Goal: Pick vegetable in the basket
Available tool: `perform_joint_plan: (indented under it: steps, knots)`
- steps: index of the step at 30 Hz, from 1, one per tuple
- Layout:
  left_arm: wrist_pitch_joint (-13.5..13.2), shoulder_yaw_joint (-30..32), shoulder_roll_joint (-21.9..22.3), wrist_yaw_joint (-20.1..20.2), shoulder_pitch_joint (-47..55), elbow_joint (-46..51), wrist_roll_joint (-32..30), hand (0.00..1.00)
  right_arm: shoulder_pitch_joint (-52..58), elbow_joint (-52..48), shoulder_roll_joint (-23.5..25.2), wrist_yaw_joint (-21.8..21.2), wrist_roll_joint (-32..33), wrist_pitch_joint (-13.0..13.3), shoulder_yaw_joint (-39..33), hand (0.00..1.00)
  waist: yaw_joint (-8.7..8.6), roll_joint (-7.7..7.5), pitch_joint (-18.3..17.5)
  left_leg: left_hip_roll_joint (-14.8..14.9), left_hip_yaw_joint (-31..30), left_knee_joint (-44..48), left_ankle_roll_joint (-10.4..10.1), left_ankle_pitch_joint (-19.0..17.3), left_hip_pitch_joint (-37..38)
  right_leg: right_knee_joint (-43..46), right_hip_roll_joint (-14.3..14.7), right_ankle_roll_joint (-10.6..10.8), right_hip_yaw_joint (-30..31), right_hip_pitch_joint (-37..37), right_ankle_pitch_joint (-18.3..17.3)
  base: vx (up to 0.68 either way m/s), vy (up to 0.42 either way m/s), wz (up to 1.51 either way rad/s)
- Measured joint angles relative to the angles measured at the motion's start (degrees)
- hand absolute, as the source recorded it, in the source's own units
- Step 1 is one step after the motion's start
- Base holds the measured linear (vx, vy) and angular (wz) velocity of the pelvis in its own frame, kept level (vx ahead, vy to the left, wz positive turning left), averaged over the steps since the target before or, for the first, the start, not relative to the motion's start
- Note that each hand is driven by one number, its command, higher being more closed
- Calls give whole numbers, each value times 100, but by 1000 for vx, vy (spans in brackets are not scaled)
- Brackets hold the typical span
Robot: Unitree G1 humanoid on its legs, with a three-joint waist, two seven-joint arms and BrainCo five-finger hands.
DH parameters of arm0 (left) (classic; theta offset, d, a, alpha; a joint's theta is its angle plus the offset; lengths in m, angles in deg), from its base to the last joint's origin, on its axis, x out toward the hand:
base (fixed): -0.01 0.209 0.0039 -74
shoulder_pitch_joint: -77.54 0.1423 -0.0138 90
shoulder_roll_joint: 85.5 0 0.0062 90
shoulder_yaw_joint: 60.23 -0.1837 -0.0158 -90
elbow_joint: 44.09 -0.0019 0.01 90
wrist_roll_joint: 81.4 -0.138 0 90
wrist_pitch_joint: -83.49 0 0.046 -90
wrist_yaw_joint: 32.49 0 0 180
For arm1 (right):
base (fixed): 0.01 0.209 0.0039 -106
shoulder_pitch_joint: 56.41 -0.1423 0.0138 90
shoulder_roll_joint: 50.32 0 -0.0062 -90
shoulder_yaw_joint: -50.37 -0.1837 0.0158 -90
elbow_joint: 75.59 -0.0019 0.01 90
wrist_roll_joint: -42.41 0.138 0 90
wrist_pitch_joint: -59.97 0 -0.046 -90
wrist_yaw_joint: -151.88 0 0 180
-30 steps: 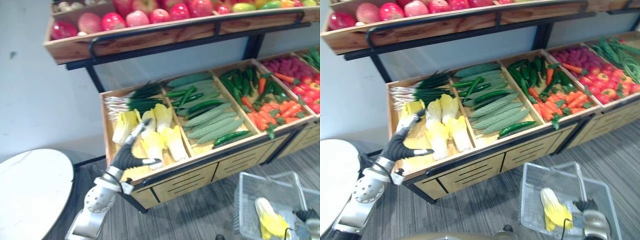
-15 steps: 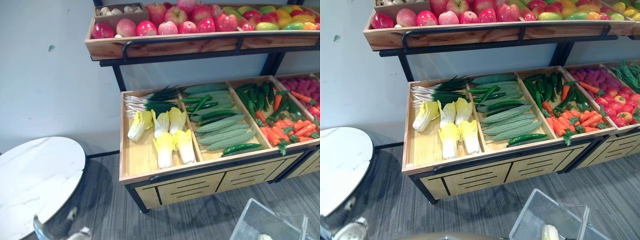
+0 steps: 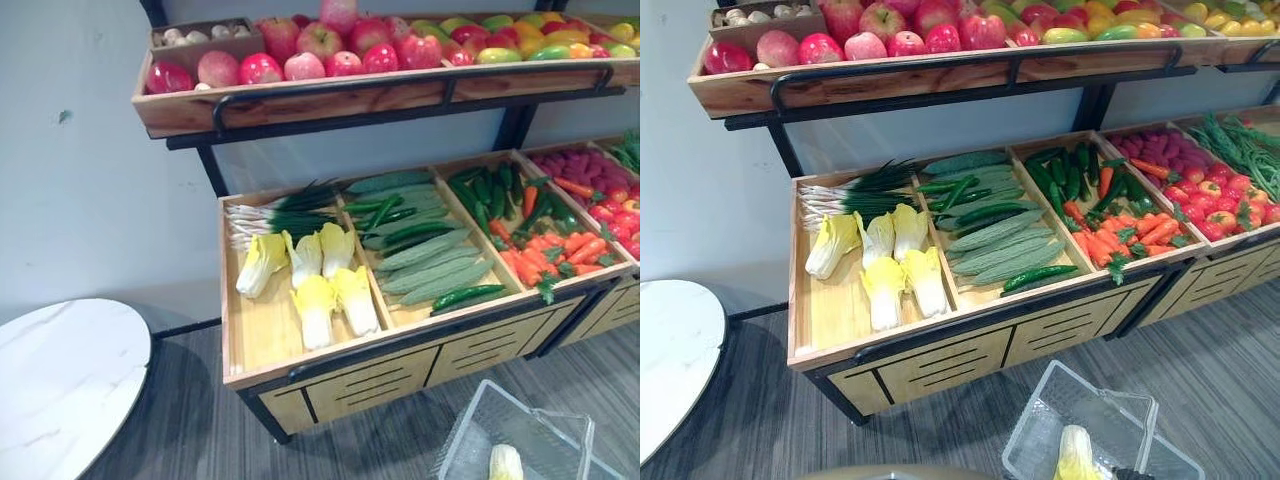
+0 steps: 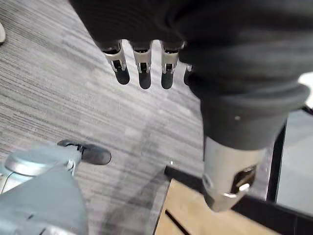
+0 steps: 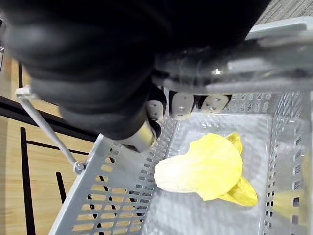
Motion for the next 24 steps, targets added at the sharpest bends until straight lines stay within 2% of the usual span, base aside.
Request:
perform_joint_plan:
  steps: [7, 10, 12, 13, 15, 17, 18, 19, 20, 21, 23, 24]
  knots:
    - [-151, -874, 14, 374, 30, 2, -460, 0, -2, -1, 1, 105, 11, 36, 124, 100, 20, 44, 27, 25, 164, 28, -8, -52, 101, 17, 36, 12, 148, -1, -8, 9, -2, -12]
    - [-274, -1284, 46, 455, 11, 17, -642, 0, -55, -30, 3, 126, 19, 57, 123, 100, 12, 70, 131, 91, 290, 653, 25, -490, -37, 523, -52, 111, 287, -188, -341, -12, 26, -22]
    - [-312, -1581, 46, 587, -50, 28, -691, 0, -87, -121, 38, 167, 23, 62, 128, 100, 0, 51, 275, 151, 342, 1327, 92, -872, -236, 1239, -171, 159, 498, -516, -668, 4, 54, -31]
    - [-330, -1728, 37, 612, -102, 35, -852, 0, 5, -296, 114, 258, 48, 66, 125, 100, -3, 19, 383, 167, 407, 1706, 112, -1057, -300, 1539, -240, 224, 641, -657, -687, 28, 85, -30]
    - [-313, -1822, -47, 605, -134, 45, -976, 0, 59, -518, 251, 294, 75, 94, 139, 100, -8, -33, 426, 191, 571, 1819, 144, -1171, -360, 1637, -264, 310, 833, -788, -627, 12, 102, -46]
    - [-265, -1963, -143, 615, -218, 68, -1278, 0, 131, -785, 435, 300, 77, 208, 214, 100, -19, -43, 561, 234, 786, 1851, 133, -1300, -334, 1726, -195, 283, 1015, -938, -349, -68, 138, -64]
    - [-232, -2004, -185, 638, -267, 183, -1342, 0, 145, -924, 528, 299, 76, 242, 318, 100, -24, -16, 603, 278, 1031, 1843, 235, -1267, -332, 1526, -57, 190, 1005, -1071, 94, -104, 165, -108]
    - [-189, -2008, -188, 660, -194, 269, -1475, 0, 82, -991, 568, 287, 70, 316, 489, 100, 6, 145, 645, 524, 1457, 1740, 343, -1189, -354, 1062, 155, 70, 872, -1044, 643, -114, 162, -122]
    - [-167, -2005, -188, 664, -221, 326, -1498, 0, -14, -1019, 594, 274, 67, 367, 579, 100, 27, 184, 727, 581, 1641, 1734, 382, -1157, -340, 1497, 118, -183, 540, -1158, 424, -123, 116, -124]
    - [-127, -2015, -241, 658, -224, 458, -1499, 0, -135, -1048, 598, 241, 70, 448, 611, 100, -18, 90, 865, 582, 1880, 1633, 411, -1097, -323, 2746, -57, -546, -120, -1422, -278, -99, 82, -84]
    - [-122, -1960, -287, 626, -209, 551, -1482, 0, -182, -882, 568, 245, 64, 553, 614, 100, 25, -39, 932, 611, 2274, 1672, 435, -1064, -247, 3709, -306, -813, -883, -1380, -586, -11, 77, -115]
    - [-119, -1801, -281, 615, -190, 548, -1463, 0, -208, -872, 570, 233, 19, 677, 666, 100, 82, -163, 969, 568, 2563, 1903, 448, -1067, -246, 3496, -321, -909, -1220, -1364, -516, 21, 54, -142]
